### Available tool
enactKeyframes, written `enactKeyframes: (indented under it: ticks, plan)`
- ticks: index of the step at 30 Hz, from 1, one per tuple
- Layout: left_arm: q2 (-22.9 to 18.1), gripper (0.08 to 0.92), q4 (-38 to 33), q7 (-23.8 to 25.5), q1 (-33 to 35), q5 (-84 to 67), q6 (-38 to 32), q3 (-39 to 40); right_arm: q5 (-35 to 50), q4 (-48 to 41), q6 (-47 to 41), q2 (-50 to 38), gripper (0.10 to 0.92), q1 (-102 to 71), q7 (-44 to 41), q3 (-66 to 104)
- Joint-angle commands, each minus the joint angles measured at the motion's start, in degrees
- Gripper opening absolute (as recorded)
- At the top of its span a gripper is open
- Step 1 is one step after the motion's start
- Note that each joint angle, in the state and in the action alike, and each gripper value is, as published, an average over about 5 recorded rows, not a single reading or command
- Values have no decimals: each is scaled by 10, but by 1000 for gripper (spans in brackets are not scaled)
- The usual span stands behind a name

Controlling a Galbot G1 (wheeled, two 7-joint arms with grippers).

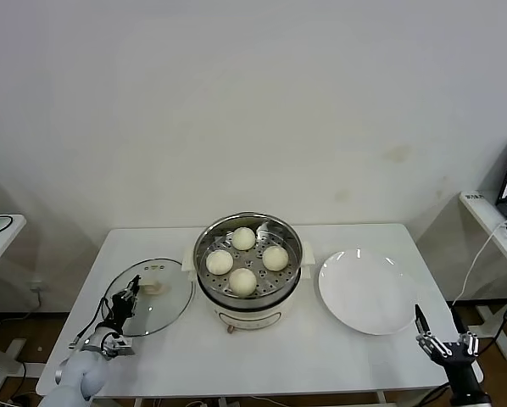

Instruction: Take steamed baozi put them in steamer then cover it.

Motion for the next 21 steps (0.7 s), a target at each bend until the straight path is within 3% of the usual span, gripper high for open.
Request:
enactKeyframes:
  ticks: [1,11,21]
  plan:
    - [1,141,-17,-10,8,5,4,-13,1,2,-1,0,823,1,1,0]
    - [10,139,-126,-18,64,8,58,-63,-6,15,0,1,823,4,11,-1]
    - [49,139,-232,2,112,-48,133,-112,-26,33,7,4,823,4,20,-6]
